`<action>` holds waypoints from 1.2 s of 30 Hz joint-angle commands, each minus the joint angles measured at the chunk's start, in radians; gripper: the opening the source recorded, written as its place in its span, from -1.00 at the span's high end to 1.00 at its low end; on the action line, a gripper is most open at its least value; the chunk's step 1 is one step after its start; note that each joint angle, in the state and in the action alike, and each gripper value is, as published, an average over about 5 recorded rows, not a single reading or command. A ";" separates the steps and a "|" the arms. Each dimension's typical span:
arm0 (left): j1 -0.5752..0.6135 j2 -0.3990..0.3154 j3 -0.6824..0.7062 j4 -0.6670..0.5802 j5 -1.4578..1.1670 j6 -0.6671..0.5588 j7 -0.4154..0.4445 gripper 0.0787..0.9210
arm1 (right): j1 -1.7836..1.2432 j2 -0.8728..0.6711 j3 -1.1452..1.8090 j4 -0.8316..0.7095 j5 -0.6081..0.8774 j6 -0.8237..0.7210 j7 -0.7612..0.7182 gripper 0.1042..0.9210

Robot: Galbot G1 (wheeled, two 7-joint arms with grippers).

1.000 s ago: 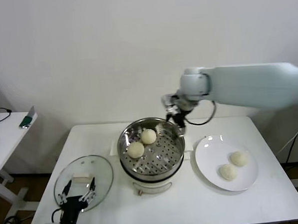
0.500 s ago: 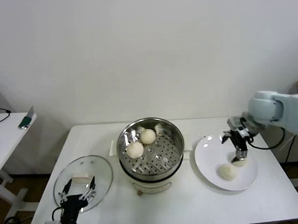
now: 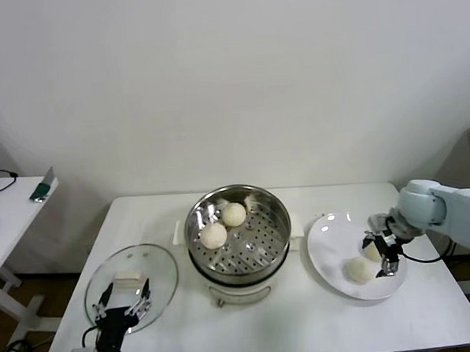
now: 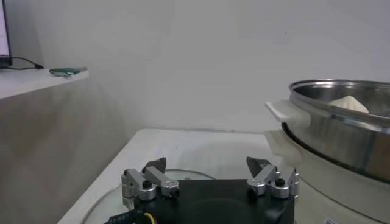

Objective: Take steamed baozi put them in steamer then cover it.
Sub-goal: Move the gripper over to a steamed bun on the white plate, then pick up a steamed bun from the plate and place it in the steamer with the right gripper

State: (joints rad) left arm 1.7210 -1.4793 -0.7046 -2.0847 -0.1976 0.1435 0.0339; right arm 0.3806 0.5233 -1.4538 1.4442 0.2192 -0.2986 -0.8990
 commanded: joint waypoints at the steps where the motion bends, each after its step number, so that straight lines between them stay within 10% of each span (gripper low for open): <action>1: 0.000 -0.001 -0.001 0.000 0.000 -0.001 0.000 -0.77 | -0.223 0.045 0.177 -0.074 -0.056 -0.028 0.049 -0.76; 22: 0.000 -0.007 0.000 -0.005 0.006 0.002 0.000 -0.77 | -0.123 0.049 0.153 -0.060 -0.051 0.000 0.033 -0.41; 36: 0.011 -0.009 0.009 -0.016 0.024 0.004 0.002 -0.77 | 0.756 0.335 -0.288 0.028 0.088 0.555 -0.108 -0.41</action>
State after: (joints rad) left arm 1.7315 -1.4873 -0.6959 -2.1007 -0.1763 0.1480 0.0357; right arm 0.6444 0.6648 -1.5313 1.4278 0.2298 -0.0727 -0.9371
